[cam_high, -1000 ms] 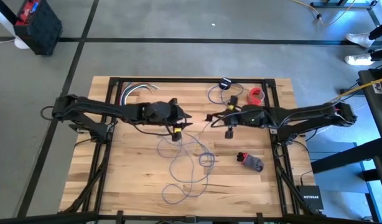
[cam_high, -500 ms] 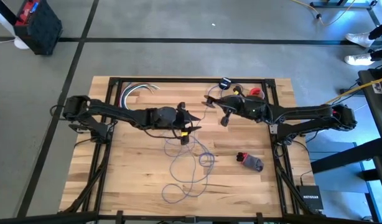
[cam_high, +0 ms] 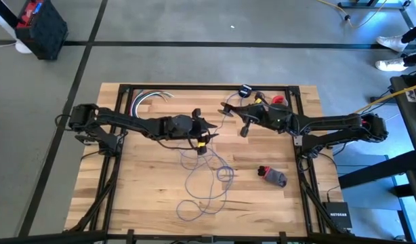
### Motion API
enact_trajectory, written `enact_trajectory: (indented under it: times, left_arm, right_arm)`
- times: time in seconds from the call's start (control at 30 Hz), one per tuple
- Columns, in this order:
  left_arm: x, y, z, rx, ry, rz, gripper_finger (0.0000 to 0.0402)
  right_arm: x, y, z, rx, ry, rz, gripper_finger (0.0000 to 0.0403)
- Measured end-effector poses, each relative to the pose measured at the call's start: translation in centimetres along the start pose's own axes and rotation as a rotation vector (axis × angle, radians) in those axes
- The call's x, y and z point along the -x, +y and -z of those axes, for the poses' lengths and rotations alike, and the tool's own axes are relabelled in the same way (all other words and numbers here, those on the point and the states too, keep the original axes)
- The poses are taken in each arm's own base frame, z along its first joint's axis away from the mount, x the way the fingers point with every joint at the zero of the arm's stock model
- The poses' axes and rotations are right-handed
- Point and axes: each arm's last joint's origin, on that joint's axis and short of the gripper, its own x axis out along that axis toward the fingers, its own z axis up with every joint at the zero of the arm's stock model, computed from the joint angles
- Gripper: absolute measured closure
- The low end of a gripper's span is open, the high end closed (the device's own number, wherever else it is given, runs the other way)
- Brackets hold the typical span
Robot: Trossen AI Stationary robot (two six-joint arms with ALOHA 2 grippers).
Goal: Coil cords
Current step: Coil the blue wire onto the spool
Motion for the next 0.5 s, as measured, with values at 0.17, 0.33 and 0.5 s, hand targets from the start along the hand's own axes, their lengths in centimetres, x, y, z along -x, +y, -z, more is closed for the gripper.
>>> enact_trajectory:
  times: [0.17,0.33,0.5]
  left_arm:
    - [0.37,0.13,-0.39,-0.033,-0.012,-0.006,0.0358]
    - [0.40,0.18,-0.32,-0.077,0.003,-0.064,0.0392]
    - [0.41,0.16,-0.11,-0.060,0.022,-0.071,0.0399]
  right_arm:
    - [0.01,0.09,0.49,0.004,0.049,-0.009,0.0396]
    - [0.01,0.18,0.51,-0.013,0.047,-0.038,0.0398]
    - [0.01,0.21,0.62,-0.011,0.057,-0.045,0.0398]
